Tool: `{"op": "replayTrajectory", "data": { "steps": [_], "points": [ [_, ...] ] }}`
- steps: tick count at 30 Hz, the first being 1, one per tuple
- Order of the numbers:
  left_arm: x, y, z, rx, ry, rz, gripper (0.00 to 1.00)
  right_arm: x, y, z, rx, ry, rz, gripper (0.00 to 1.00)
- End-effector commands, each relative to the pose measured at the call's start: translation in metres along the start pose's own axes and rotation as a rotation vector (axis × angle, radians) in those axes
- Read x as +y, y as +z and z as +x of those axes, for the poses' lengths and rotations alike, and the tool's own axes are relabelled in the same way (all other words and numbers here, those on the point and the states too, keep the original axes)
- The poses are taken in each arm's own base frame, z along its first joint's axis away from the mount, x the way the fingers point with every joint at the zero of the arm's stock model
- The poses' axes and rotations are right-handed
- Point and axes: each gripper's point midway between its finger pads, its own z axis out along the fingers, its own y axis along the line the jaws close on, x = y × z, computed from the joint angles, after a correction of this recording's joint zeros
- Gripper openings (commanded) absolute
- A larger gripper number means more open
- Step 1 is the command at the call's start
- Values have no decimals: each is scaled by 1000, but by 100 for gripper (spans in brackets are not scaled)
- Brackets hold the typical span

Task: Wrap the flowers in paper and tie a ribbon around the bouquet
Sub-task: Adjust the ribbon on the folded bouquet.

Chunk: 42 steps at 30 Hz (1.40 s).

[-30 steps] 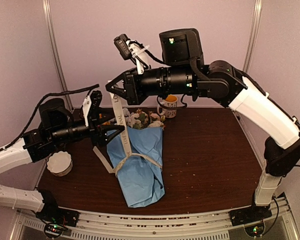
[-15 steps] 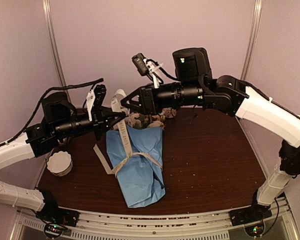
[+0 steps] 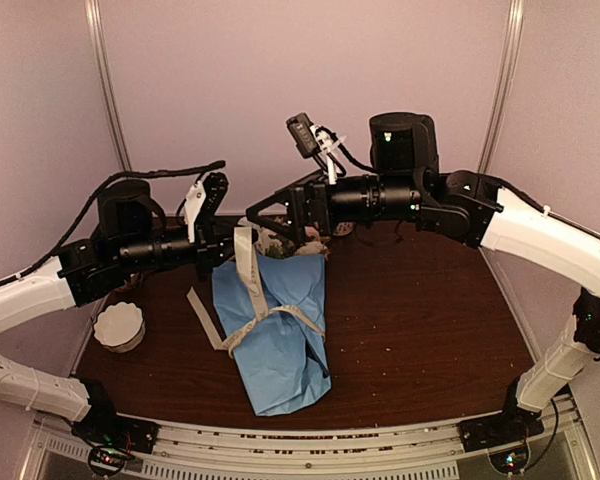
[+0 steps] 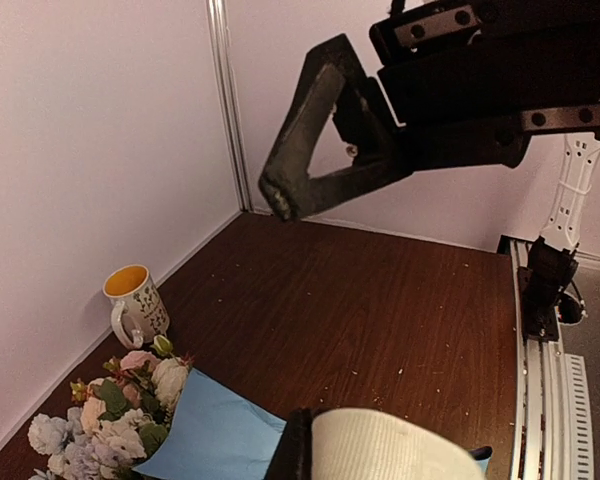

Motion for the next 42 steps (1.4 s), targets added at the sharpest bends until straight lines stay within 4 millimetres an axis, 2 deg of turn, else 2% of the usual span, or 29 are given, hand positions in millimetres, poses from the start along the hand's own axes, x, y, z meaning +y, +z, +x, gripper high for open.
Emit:
{"op": "replayTrajectory", "data": {
  "steps": [1,4,5,7,8,13,16,19,23,26,28,33,37,42],
  "points": [
    [0,-1,-16,-34,34,-2,0,0,10,-4,-35,-31,-5,96],
    [2,-1,-14,-23,31,-12,0,-2,18,4,-3,-34,-12,88],
    [2,0,-13,-19,29,-15,0,-2,20,8,7,-31,-12,83],
    [5,1,-12,-11,27,-29,0,-9,22,12,22,-8,36,65],
    [7,0,-11,-8,26,-42,0,-12,21,15,31,12,61,62],
    [11,2,-9,4,35,-60,0,-8,9,40,20,98,66,59],
    [11,3,-9,8,40,-56,0,0,2,48,-25,146,26,57],
    [11,4,-10,8,42,-54,0,6,13,58,-33,194,-23,59],
    [11,4,-9,9,35,-54,0,17,32,59,-28,205,-79,66],
    [14,3,-7,15,31,-75,0,14,42,61,-27,198,-73,67],
    [14,1,-7,16,38,-81,0,7,46,63,-17,192,-39,63],
    [14,1,-5,26,38,-78,0,10,52,69,6,177,-70,57],
    [14,2,-1,39,36,-79,0,15,57,73,26,159,-113,34],
    [15,2,1,51,34,-81,0,17,63,78,46,175,-155,36]
  ]
}}
